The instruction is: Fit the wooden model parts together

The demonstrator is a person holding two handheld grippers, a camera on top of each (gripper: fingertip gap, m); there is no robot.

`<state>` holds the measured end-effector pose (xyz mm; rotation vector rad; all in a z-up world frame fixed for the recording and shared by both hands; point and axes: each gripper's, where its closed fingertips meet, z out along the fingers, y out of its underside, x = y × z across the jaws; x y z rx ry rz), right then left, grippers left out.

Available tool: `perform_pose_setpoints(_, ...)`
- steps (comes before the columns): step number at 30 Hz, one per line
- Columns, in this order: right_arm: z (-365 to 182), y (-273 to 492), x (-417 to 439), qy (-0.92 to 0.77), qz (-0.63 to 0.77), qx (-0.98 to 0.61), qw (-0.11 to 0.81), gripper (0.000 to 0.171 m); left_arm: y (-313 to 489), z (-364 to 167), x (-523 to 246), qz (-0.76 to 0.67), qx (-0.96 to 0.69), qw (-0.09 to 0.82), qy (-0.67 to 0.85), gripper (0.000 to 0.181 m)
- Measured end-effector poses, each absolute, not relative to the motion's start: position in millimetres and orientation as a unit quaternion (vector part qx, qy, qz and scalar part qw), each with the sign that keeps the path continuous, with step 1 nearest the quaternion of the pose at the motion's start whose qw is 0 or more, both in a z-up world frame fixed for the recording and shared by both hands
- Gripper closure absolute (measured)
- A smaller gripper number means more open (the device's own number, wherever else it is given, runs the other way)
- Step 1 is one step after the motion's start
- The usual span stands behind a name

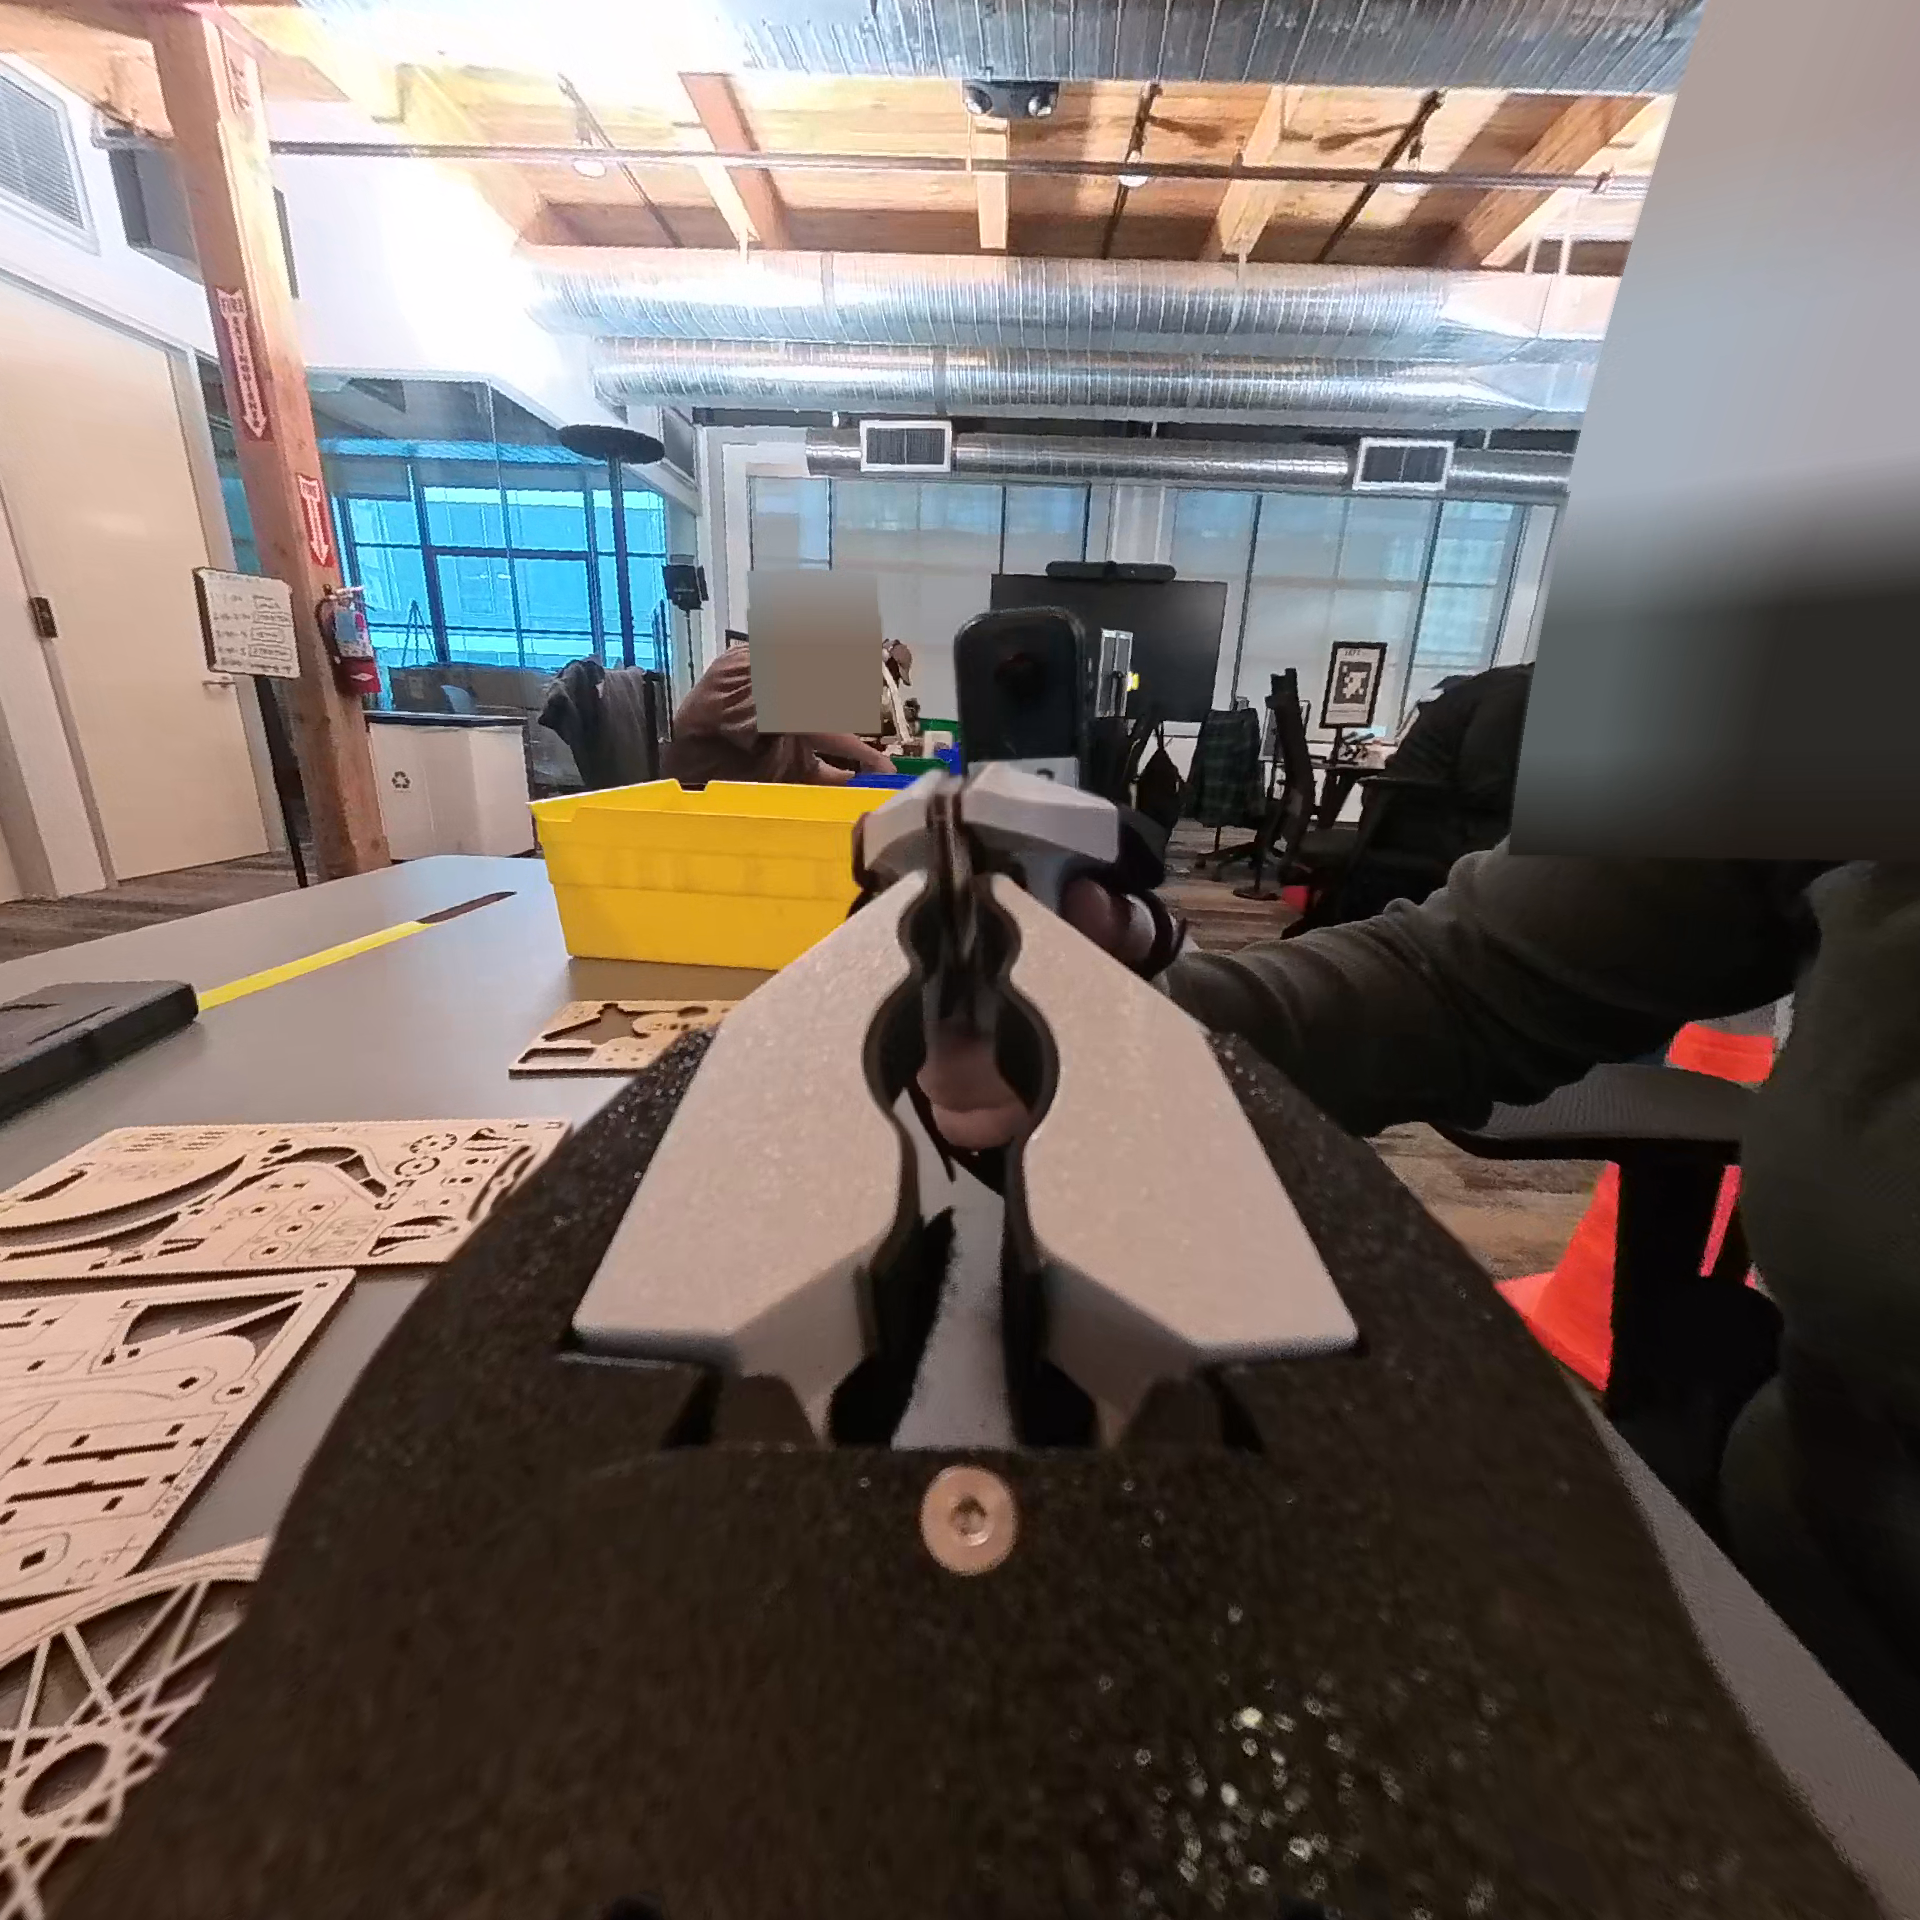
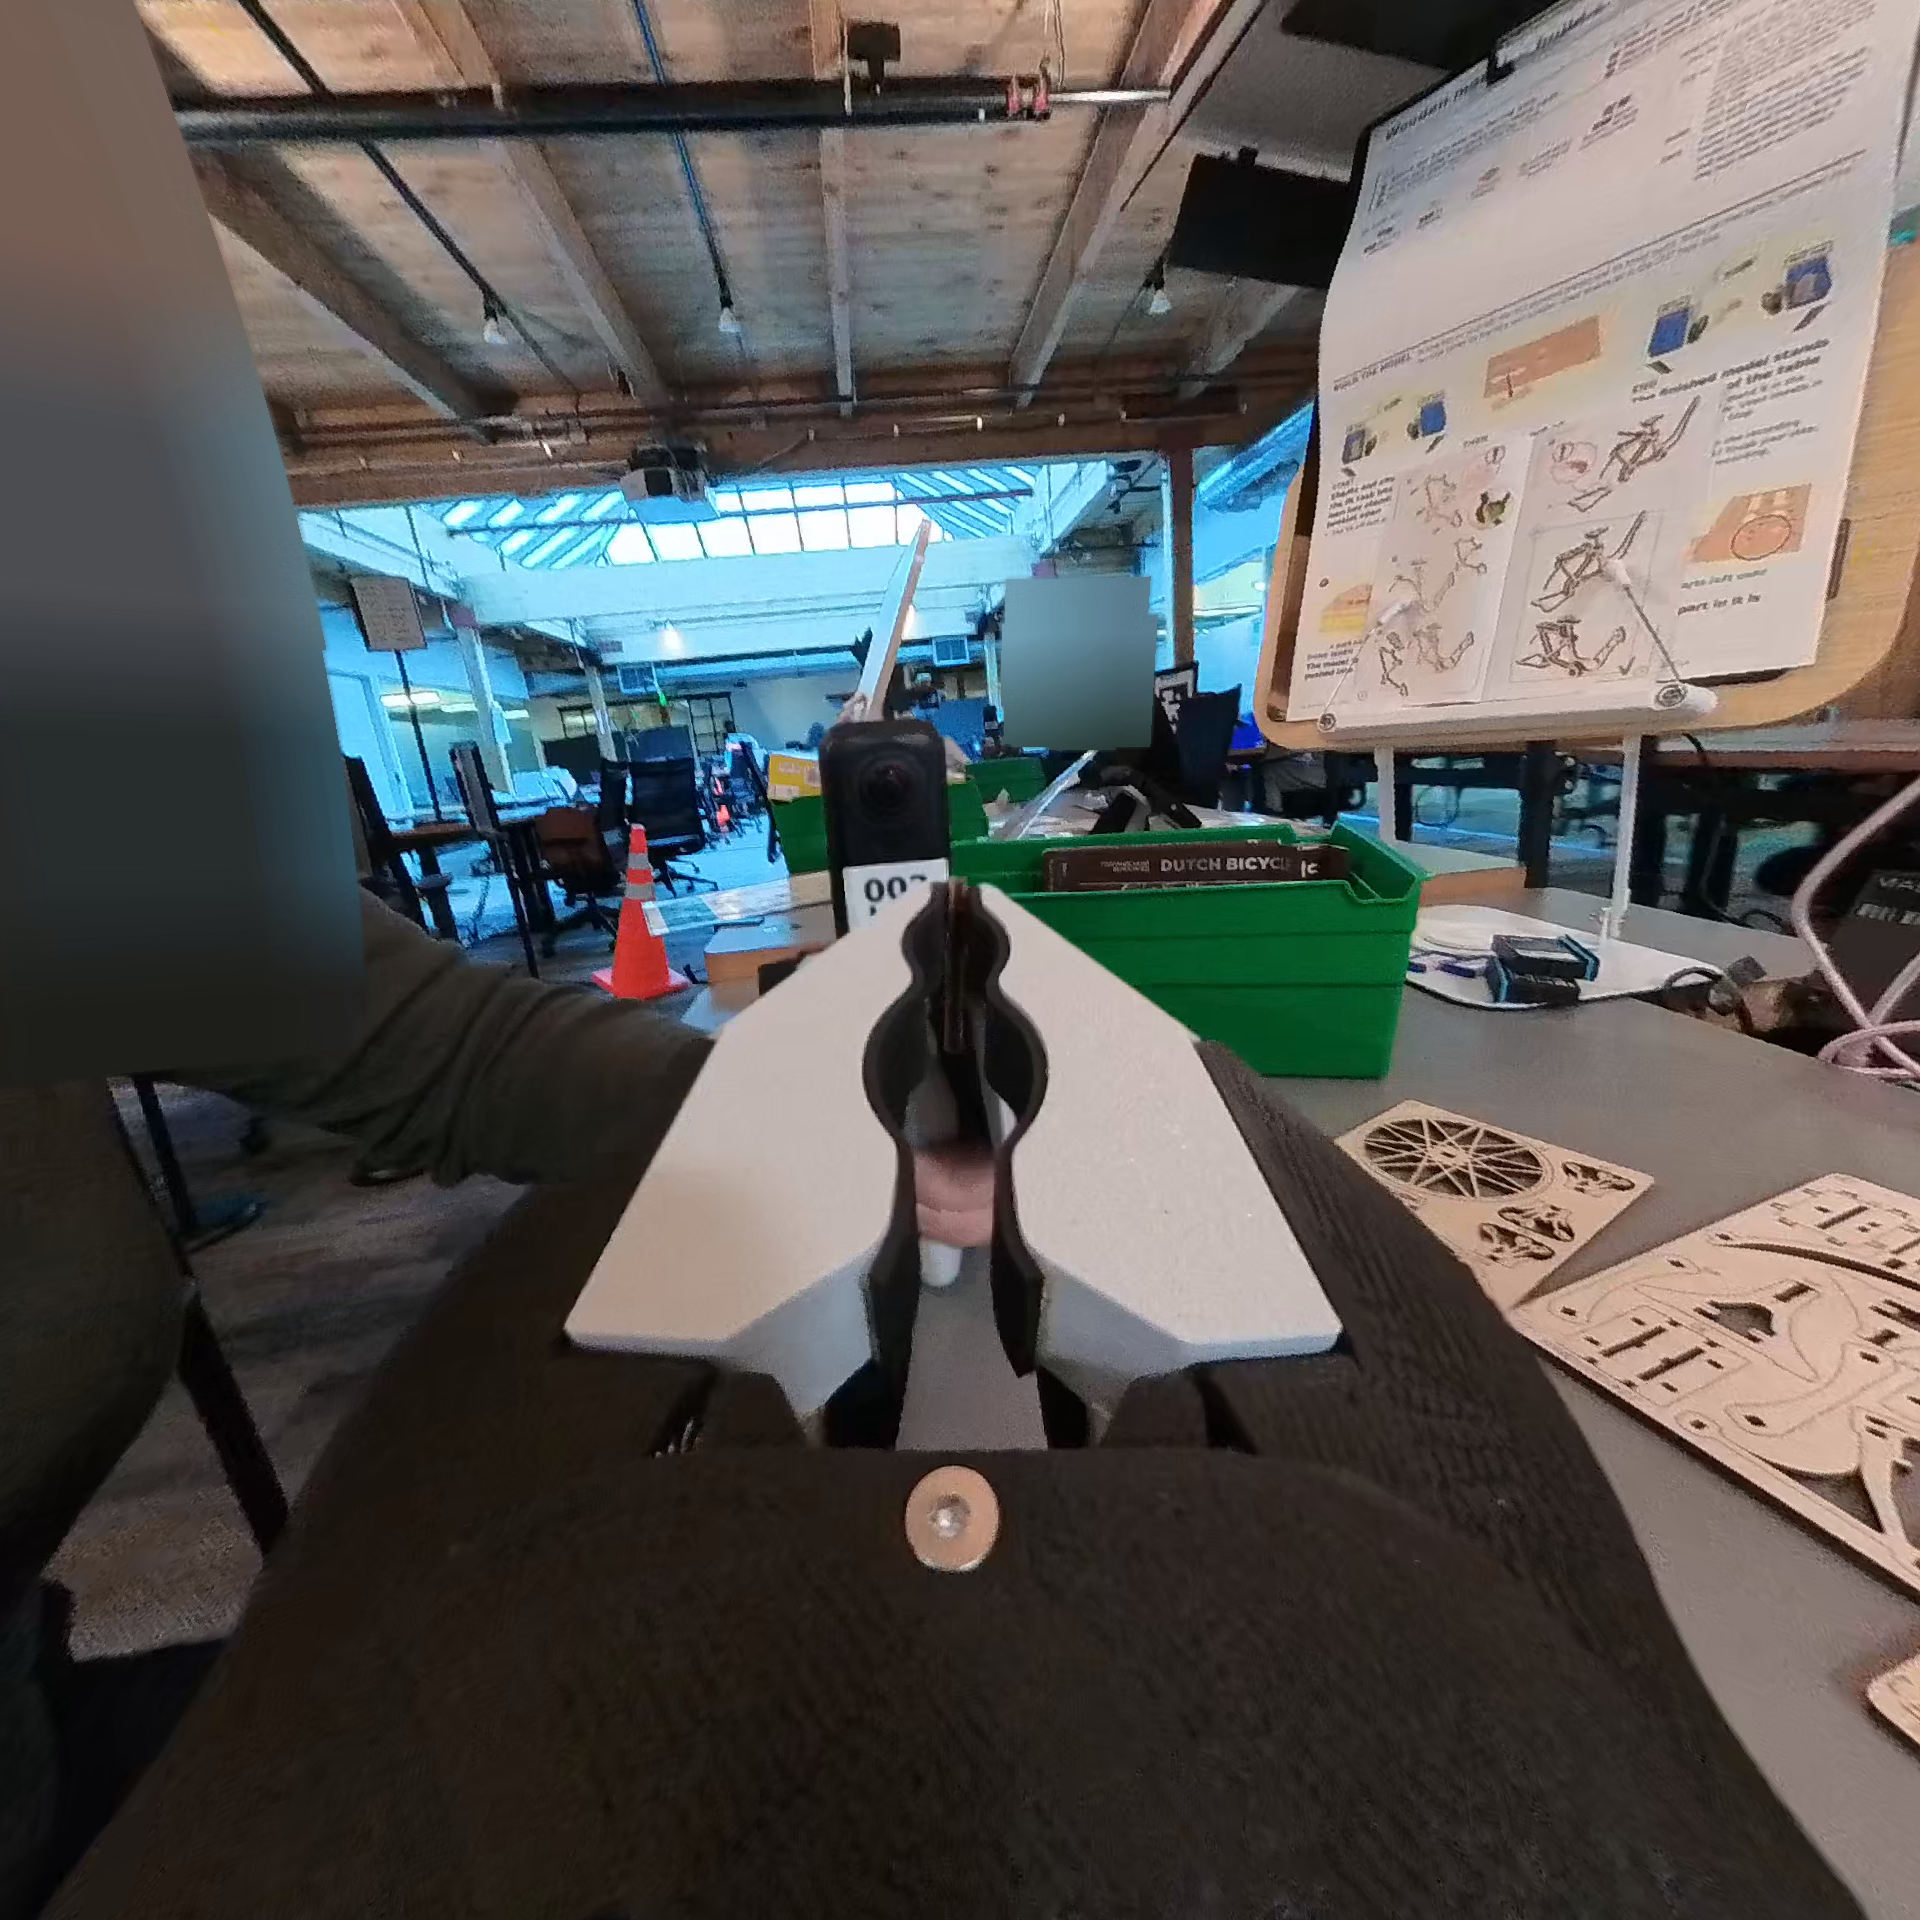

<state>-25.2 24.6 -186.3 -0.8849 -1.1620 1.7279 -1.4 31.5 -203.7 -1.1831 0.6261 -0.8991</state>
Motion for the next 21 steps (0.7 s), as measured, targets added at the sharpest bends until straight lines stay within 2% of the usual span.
perform_pose_setpoints(5,-179.5,28.9,-20.5,-0.429,0.732,-0.352,0.396,0.170,29.5,-203.9,1.6,-0.400,-0.523,0.696,0.286,0.167)
perform_pose_setpoints(12,-182.1,20.6,-21.9,-0.442,0.730,-0.343,0.393,0.171,27.0,-201.8,2.5,-0.398,-0.515,0.701,0.290,0.171)
perform_pose_setpoints(15,-181.3,19.1,-21.4,-0.435,0.739,-0.340,0.386,0.170,26.7,-202.1,3.8,-0.388,-0.514,0.706,0.293,0.179)
perform_pose_setpoints(17,-181.3,21.0,-22.2,-0.432,0.731,-0.343,0.402,0.168,29.9,-202.1,2.1,-0.375,-0.521,0.711,0.288,0.181)
perform_pose_setpoints(21,-190.0,33.0,-28.9,-0.461,0.639,-0.366,0.495,0.163,40.1,-204.6,-8.0,-0.356,-0.556,0.701,0.268,0.181)
